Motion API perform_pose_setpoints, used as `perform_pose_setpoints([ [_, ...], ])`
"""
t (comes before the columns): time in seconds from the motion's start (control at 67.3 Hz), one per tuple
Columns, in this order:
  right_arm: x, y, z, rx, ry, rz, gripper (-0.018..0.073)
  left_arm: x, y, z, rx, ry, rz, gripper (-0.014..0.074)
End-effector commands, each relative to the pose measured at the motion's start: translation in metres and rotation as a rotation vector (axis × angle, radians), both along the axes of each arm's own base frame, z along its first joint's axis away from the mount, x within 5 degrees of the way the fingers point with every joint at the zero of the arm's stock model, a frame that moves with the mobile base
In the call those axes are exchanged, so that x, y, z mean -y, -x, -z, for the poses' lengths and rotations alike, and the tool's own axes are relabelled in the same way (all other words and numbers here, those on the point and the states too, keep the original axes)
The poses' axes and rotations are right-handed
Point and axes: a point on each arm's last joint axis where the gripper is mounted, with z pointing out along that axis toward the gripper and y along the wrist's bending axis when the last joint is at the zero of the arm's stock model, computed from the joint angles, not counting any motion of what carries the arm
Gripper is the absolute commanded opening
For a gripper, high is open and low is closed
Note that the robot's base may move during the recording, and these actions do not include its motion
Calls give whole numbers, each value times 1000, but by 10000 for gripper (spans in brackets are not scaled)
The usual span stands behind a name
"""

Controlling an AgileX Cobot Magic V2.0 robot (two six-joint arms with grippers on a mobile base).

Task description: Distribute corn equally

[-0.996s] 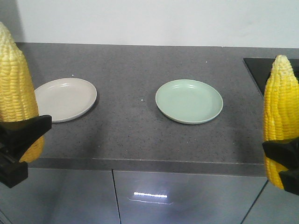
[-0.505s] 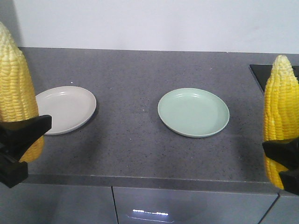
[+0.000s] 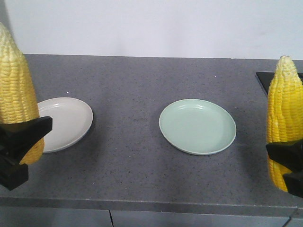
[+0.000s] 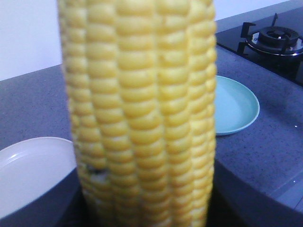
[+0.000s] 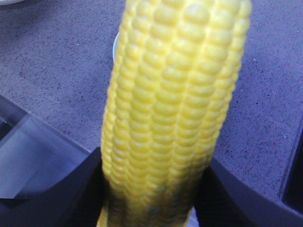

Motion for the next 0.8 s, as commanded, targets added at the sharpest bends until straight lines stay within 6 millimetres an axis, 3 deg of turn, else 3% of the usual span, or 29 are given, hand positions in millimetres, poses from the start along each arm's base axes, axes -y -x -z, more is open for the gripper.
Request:
perform_pose_setpoints([
  [0.0, 0, -2, -13, 92, -25, -4, 183, 0, 0, -16, 85, 64, -3, 263],
  [0.788, 0, -2, -13, 92, -25, -4, 183, 0, 0, -16, 85, 64, -3, 263],
])
